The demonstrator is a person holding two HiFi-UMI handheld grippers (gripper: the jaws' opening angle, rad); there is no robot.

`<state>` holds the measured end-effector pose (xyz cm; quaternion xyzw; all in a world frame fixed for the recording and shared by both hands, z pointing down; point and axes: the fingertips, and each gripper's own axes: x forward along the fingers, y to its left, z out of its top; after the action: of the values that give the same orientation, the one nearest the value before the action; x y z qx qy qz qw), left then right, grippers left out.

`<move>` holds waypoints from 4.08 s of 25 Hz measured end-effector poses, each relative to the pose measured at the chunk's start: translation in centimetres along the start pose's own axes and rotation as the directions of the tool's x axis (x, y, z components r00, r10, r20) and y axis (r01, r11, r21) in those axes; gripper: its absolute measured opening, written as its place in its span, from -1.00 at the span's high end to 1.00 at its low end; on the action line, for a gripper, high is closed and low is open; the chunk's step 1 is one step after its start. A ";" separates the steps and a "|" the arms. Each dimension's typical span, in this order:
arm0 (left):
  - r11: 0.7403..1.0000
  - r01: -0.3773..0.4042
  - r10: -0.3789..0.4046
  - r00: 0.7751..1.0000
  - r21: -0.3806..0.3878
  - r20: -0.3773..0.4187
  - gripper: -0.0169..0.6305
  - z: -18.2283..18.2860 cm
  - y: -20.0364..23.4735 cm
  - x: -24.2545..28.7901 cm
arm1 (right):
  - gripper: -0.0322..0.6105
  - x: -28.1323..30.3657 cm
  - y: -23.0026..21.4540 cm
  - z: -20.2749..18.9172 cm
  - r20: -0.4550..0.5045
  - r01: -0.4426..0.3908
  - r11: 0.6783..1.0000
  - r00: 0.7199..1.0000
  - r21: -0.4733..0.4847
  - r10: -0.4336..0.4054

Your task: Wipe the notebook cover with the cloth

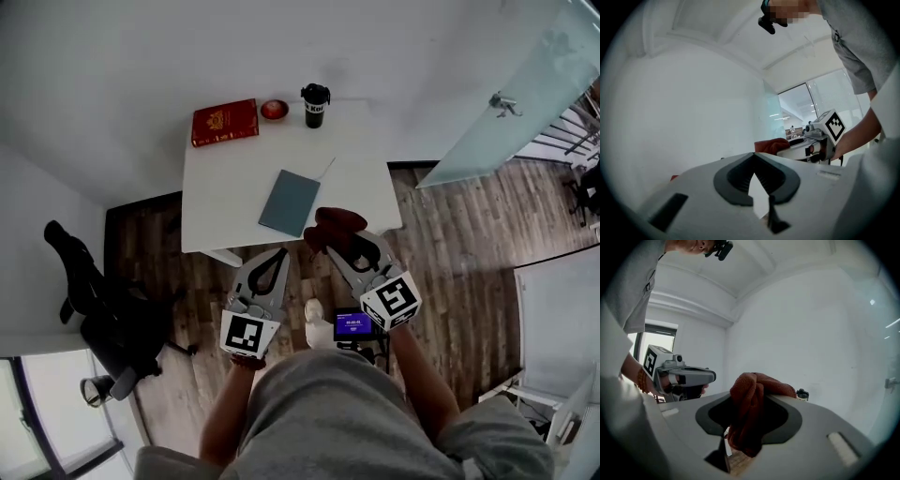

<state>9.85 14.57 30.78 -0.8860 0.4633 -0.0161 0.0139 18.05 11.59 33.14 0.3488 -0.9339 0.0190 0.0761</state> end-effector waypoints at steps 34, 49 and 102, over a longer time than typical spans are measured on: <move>0.979 0.201 -0.196 0.923 -0.020 -0.331 0.58 -24.6 18.9 10.0 | 0.37 28.3 -12.6 -14.0 -0.424 -0.132 0.991 0.898 -0.007 0.117; 0.923 0.364 -0.371 0.751 -0.127 -0.547 0.33 -37.5 17.6 9.8 | 0.36 33.0 -15.4 -27.2 -0.647 -0.180 0.979 0.737 0.091 0.196; 0.945 0.303 -0.296 0.644 -0.121 -0.705 0.33 -41.3 17.3 10.0 | 0.41 31.9 -4.5 -31.4 -0.709 -0.264 0.917 0.583 0.298 0.398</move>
<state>-0.30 -3.93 71.47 -0.8735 0.2790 -0.3628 -0.1662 1.25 -9.69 69.05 0.1327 -0.8593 0.2516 0.4251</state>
